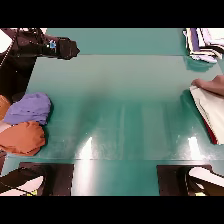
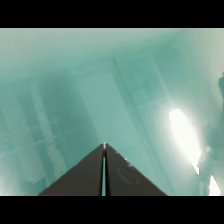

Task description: Fold the shirts.

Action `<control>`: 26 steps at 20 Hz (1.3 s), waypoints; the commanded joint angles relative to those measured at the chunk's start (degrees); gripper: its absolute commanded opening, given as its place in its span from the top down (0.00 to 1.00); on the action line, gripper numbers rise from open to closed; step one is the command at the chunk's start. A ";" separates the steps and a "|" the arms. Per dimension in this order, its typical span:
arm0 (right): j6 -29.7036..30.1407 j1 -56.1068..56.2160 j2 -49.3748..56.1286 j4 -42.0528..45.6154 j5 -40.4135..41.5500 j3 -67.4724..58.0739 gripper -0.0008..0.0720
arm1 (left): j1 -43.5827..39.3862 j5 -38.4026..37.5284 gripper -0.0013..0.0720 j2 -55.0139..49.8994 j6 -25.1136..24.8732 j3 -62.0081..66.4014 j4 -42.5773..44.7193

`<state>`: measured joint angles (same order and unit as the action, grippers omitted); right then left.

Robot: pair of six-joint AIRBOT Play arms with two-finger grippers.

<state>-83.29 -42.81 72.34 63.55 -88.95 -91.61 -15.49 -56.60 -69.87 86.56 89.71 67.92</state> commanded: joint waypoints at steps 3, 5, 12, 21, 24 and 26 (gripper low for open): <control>-0.33 -6.99 -6.88 11.63 -1.25 15.47 0.59 | 0.00 -0.90 0.94 -0.02 -1.53 0.00 0.11; -1.57 -10.38 -8.41 11.47 -1.16 19.23 0.12 | 0.00 -1.14 0.94 -0.02 -1.55 0.00 0.20; -3.17 -2.84 -13.27 -6.36 5.09 20.79 0.13 | 0.00 -0.85 0.94 -0.02 -1.51 0.00 0.20; -3.15 37.81 -17.40 -6.34 14.27 20.79 0.56 | 0.00 -1.44 0.94 0.00 -1.49 0.04 0.15; -2.60 45.16 -17.40 -6.38 15.39 20.79 0.96 | 0.00 -0.31 0.94 0.00 -1.49 0.04 0.17; -2.58 47.71 -17.40 -6.36 15.39 20.79 0.96 | 0.00 0.68 0.94 0.00 -1.49 0.04 0.17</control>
<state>-86.26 -0.93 55.07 57.32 -74.74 -70.85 -15.49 -57.21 -69.87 85.06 89.71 68.07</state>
